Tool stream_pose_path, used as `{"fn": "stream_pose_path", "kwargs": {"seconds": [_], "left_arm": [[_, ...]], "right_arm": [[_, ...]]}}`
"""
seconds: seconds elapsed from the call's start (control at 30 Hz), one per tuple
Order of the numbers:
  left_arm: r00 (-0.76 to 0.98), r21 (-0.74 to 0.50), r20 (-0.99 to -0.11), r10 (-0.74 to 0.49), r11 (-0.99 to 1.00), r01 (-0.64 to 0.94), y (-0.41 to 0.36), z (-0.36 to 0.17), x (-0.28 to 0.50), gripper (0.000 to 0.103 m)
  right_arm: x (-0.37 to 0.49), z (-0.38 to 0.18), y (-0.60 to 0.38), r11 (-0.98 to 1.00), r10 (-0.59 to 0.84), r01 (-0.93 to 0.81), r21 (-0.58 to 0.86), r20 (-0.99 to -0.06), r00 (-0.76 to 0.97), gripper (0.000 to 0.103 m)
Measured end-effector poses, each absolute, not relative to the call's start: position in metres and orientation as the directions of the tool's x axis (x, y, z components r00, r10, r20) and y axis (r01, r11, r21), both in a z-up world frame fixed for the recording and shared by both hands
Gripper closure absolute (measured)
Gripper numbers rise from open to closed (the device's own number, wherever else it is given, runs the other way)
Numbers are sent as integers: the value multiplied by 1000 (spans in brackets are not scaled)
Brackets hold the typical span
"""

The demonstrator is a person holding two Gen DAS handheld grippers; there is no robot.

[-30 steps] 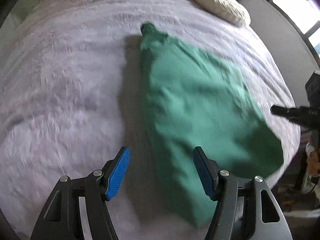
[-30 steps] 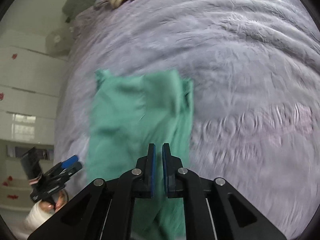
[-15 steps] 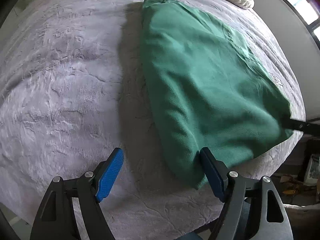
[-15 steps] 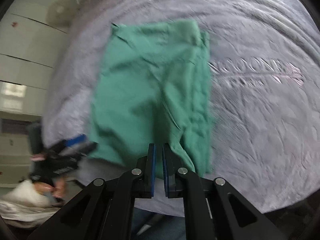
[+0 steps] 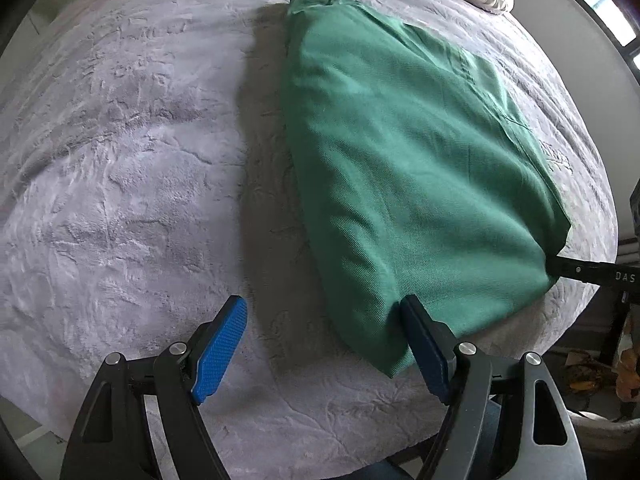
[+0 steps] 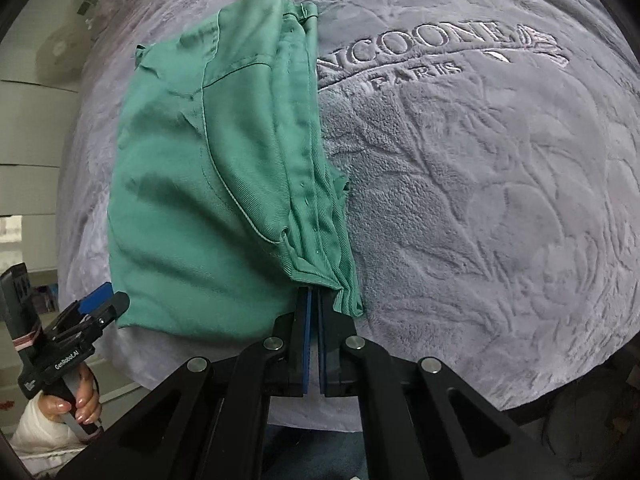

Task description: Fold large clothes

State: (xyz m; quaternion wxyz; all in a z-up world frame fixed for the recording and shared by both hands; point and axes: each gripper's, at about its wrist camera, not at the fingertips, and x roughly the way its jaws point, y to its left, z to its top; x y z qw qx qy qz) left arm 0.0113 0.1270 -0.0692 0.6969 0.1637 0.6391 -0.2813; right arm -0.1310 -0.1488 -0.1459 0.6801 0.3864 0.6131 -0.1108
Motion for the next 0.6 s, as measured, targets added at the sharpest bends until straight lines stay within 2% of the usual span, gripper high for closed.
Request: {"fn": "stream_pose_path", "kwargs": {"seconds": [0.23,0.27,0.3,0.4,0.43,0.47,0.5,0.6], "left_arm": [[24,-115,-987,-161,794,597,126,-67,17,23],[23,-115,-987,-160,795,595,126,-66,18,23],[24,-114,-987,-159,799,591,126,-65,20,23],[45,-103,-986,-159,807,581,127,-61,22,22],[52,-96,-987,-154,809,580,127,-60,23,4],[71,-74,-987,-141,812,579,126,-58,23,0],[80,-66,-987,-138,810,582,127,-56,25,0],[79,-61,-988,-131,808,586,124,-56,27,0]], "right_arm": [[-133,-146,-157,647,344,646,405,-911,227,102],[-134,-142,-157,649,341,644,406,-911,230,102],[-134,-137,-158,651,341,637,413,-909,240,97],[-134,-116,-156,670,331,602,435,-900,282,97],[-134,-107,-156,674,326,589,447,-894,306,97],[-133,-100,-157,678,319,578,455,-890,327,96],[-133,-95,-158,683,311,569,458,-887,342,89],[-127,-83,-163,694,276,558,455,-884,377,30]]}}
